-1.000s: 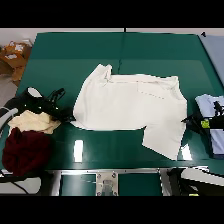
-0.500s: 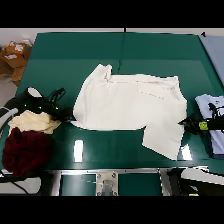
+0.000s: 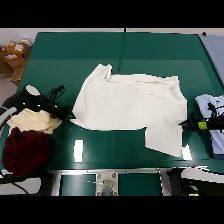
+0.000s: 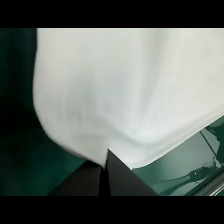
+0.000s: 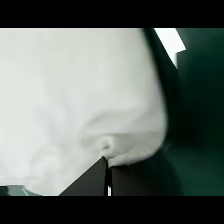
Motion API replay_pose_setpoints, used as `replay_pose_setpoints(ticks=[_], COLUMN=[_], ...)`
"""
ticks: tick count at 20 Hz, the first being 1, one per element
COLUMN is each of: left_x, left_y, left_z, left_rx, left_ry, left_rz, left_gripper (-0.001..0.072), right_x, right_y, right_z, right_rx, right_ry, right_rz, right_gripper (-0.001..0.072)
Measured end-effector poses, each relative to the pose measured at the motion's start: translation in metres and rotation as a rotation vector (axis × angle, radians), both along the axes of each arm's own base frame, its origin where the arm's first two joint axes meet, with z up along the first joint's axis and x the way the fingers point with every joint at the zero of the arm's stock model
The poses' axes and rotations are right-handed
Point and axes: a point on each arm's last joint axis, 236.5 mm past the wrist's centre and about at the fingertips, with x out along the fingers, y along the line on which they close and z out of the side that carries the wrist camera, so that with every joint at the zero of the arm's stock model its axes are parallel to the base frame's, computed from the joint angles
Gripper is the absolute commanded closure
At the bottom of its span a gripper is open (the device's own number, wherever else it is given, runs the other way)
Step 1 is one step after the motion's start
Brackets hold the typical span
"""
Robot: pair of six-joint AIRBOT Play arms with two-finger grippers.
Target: Fold the shirts.
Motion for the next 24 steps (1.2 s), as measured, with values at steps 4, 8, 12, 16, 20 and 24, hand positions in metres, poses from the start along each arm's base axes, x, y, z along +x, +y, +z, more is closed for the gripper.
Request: replay_pose_setpoints(ticks=[4,8,12,16,20,24], left_x=[0.041,0.065,0.022,-0.062,-0.100,-0.061], left_y=[0.002,0.003,0.001,-0.003,0.005,0.021], left_z=[0.093,0.260,0.444,0.566,0.593,0.560], left_rx=[0.011,0.024,0.010,-0.012,0.027,0.082], left_ry=[-0.244,-0.659,-1.105,-1.436,-1.525,-1.422], left_rz=[-0.012,0.012,0.044,0.062,0.095,0.150], left_gripper=[0.0688,0.0687,0.0687,0.0686,0.0686,0.0686], right_x=[0.055,0.086,0.063,-0.002,-0.047,-0.026], right_y=[-0.015,-0.028,0.009,0.060,0.092,0.071], right_z=[0.090,0.254,0.438,0.575,0.637,0.622], right_rx=[-0.086,-0.323,-0.486,-0.642,-0.732,-0.688], right_ry=[-0.256,-0.615,-1.060,-1.424,-1.593,-1.535], right_rz=[-0.011,-0.064,-0.177,-0.244,-0.276,-0.301], right_gripper=[0.0697,0.0697,0.0697,0.0697,0.0697,0.0697])
